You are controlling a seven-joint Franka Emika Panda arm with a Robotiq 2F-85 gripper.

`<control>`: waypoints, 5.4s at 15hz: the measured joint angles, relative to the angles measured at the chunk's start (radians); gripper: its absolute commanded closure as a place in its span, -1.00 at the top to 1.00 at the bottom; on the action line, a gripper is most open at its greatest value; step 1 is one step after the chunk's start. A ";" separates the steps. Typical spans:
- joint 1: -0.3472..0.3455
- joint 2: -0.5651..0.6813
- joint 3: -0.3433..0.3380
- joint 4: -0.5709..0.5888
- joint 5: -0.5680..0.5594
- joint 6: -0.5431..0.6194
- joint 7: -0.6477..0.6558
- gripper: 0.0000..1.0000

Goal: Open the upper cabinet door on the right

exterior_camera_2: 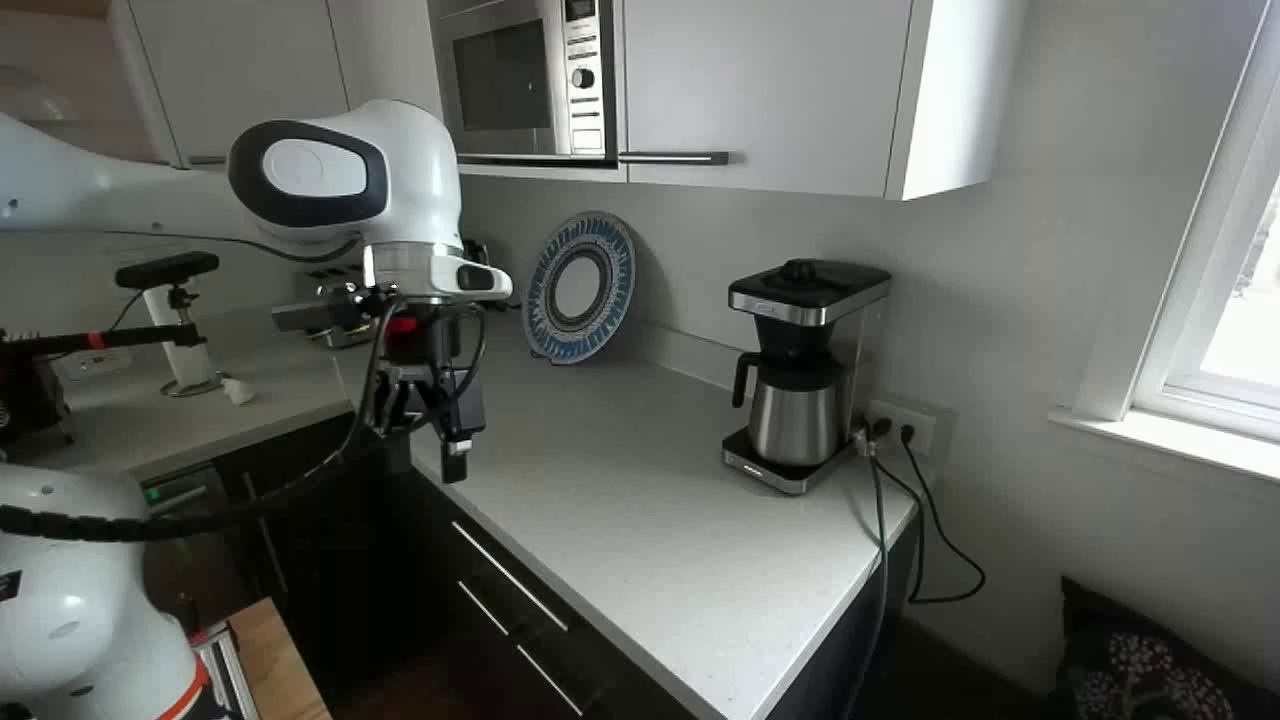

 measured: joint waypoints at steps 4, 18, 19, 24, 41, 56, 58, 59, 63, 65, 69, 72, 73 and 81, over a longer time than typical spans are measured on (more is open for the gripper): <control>0.000 0.000 0.000 0.000 0.000 0.000 0.000 1.00; 0.095 0.039 -0.042 0.132 0.311 0.100 0.072 1.00; 0.099 0.046 -0.042 0.154 0.352 0.116 0.095 1.00; 0.100 0.089 -0.041 0.233 0.500 0.248 0.245 1.00; 0.079 0.150 -0.045 0.283 0.707 0.417 0.446 1.00; 0.030 0.217 0.020 0.295 0.874 0.840 0.942 1.00; 0.029 0.217 0.022 0.295 0.878 0.846 0.955 1.00; 0.029 0.217 0.022 0.295 0.879 0.847 0.956 1.00; 0.028 0.217 0.022 0.295 0.880 0.847 0.956 1.00; 0.028 0.217 0.023 0.295 0.880 0.847 0.956 1.00; 0.027 0.217 0.022 0.296 0.880 0.847 0.957 1.00; 0.019 0.217 0.021 0.307 0.896 0.853 0.978 1.00; 0.017 0.218 0.020 0.315 0.906 0.853 0.992 1.00; 0.013 0.258 0.056 0.373 0.925 0.957 1.133 1.00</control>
